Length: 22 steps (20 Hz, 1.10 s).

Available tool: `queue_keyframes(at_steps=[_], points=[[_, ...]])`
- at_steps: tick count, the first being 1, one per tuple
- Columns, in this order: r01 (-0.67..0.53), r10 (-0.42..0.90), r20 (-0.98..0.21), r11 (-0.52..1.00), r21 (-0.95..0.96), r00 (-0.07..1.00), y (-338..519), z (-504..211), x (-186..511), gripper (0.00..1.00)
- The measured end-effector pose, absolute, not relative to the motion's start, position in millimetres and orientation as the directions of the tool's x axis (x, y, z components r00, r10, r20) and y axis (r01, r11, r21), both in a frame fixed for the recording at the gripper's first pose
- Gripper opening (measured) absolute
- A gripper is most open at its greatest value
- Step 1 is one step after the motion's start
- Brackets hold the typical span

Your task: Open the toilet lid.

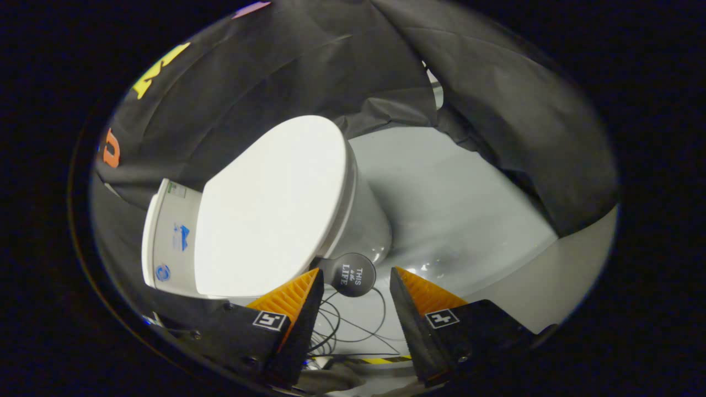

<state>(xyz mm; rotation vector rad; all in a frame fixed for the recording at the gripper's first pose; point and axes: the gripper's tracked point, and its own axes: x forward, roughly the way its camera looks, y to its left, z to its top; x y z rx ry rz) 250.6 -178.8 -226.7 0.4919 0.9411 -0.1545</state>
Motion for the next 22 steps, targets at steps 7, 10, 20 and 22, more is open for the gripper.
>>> queue_keyframes(at_steps=[7,10,20,22], points=[[0.349,0.241,-0.765,0.781,0.518,0.597,-168,-237,258,0.52],[0.355,0.271,-0.725,0.731,0.583,0.633,-174,-233,260,0.43],[0.298,0.311,-0.608,0.656,0.693,0.73,-165,-202,262,0.13],[0.284,0.314,-0.6,0.661,0.694,0.735,-164,-194,264,0.13]])
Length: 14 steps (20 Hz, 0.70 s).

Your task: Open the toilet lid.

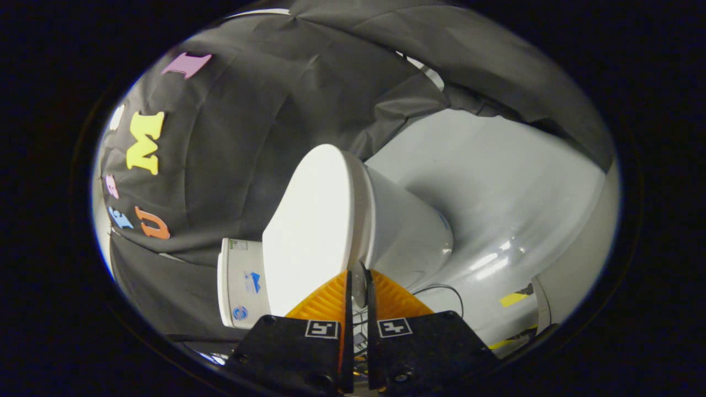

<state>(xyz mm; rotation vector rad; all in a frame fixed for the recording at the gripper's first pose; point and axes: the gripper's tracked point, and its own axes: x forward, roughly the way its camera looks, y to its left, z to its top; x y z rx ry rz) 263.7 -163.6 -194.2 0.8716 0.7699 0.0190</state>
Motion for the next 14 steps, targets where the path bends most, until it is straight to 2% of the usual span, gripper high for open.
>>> queue_keyframes(at_steps=[8,10,14], points=[[0.248,0.284,-0.588,0.708,0.661,0.757,-160,-152,259,0.04],[0.28,0.244,-0.606,0.718,0.638,0.757,-158,-147,258,0.04],[0.243,0.234,-0.608,0.764,0.597,0.758,-161,-143,256,0.04]])
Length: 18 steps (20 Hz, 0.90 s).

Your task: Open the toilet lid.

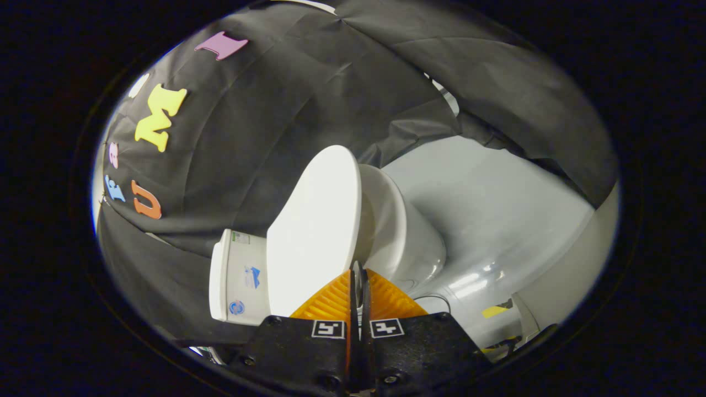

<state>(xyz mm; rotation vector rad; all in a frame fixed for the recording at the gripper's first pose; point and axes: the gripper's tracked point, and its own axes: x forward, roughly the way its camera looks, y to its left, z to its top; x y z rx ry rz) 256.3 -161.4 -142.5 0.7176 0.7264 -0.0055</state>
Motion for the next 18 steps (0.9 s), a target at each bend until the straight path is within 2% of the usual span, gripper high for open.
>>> queue_keyframes(at_steps=[8,14,18], points=[[0.15,0.276,-0.545,0.777,0.611,0.792,-148,-116,260,0.04],[0.062,0.309,-0.504,0.803,0.592,0.806,-110,-69,254,0.04],[0.065,0.295,-0.507,0.814,0.578,0.81,-101,-60,254,0.04]])
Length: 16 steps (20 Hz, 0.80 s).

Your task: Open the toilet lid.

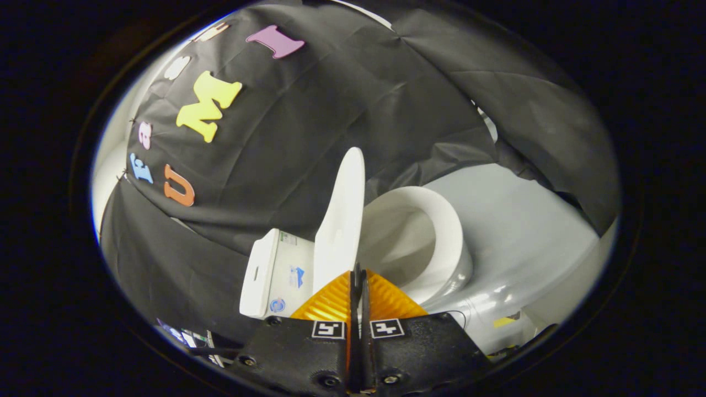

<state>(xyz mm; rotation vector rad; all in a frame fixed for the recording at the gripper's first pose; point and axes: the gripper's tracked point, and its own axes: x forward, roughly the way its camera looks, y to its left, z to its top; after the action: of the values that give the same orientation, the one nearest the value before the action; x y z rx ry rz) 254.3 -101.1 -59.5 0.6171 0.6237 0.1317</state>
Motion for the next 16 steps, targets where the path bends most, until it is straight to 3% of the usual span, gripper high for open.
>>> queue_keyframes(at_steps=[16], points=[[-0.022,0.264,-0.497,0.897,0.441,0.827,-25,2,244,0.08]])
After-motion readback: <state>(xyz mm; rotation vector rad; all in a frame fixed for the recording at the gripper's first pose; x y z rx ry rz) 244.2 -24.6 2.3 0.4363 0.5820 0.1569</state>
